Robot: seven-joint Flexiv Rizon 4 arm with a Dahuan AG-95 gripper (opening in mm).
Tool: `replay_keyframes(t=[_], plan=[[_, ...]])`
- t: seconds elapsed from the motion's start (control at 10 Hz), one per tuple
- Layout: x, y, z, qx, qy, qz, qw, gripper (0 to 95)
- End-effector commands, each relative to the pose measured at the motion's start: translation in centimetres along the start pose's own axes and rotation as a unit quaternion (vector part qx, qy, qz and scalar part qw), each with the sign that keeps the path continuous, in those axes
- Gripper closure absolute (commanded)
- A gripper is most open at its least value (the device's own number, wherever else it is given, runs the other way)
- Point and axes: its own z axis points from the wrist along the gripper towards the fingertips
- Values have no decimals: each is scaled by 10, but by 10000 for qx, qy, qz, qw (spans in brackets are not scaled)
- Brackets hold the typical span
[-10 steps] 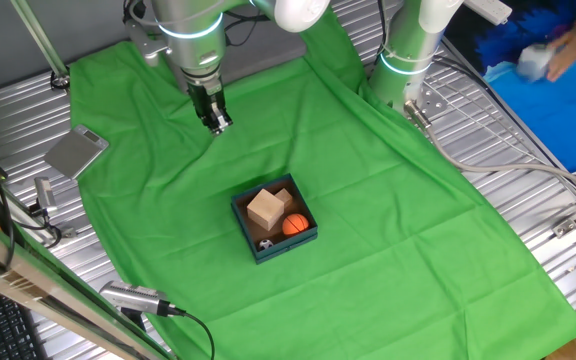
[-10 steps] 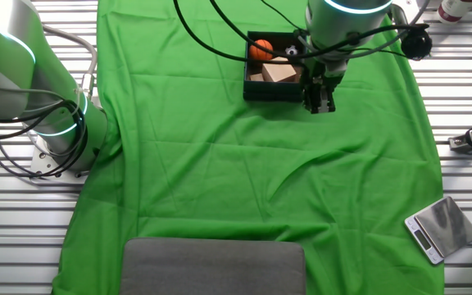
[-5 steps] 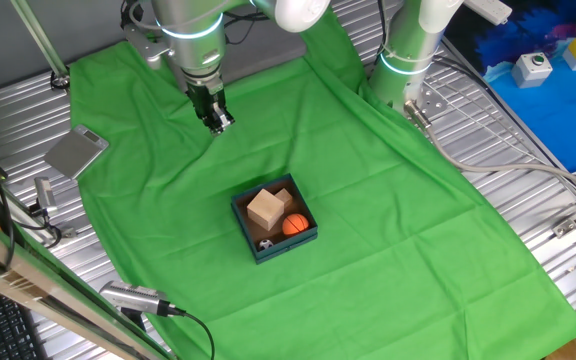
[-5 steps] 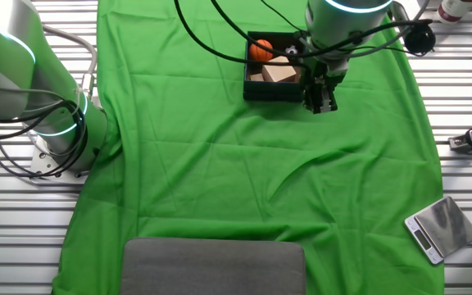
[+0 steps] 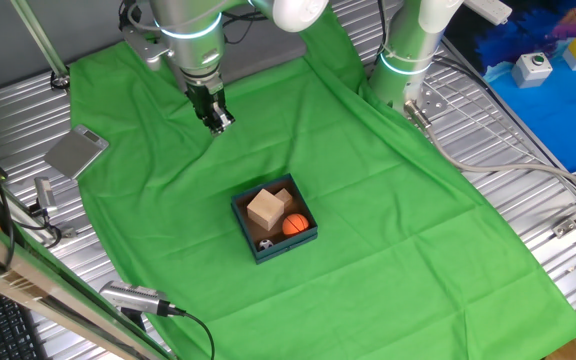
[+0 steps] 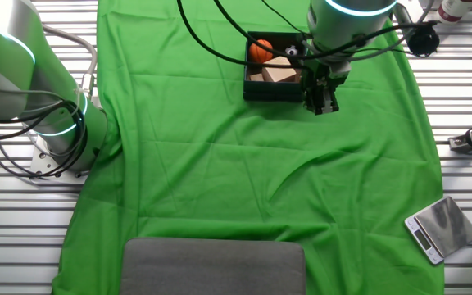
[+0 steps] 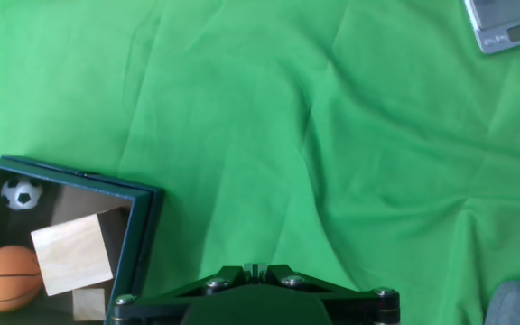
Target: Take everything out of the gift box
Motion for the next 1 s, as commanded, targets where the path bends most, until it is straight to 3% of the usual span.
replay_keyframes(t=[0.1,0.5,0.7,1.0], plan=[[0,1,0,-69,42,21,10000,950],[0,1,0,-83,74,-218,9997,950],[0,1,0,-158,95,-650,9977,950],[0,1,0,-280,332,-1351,9899,950]])
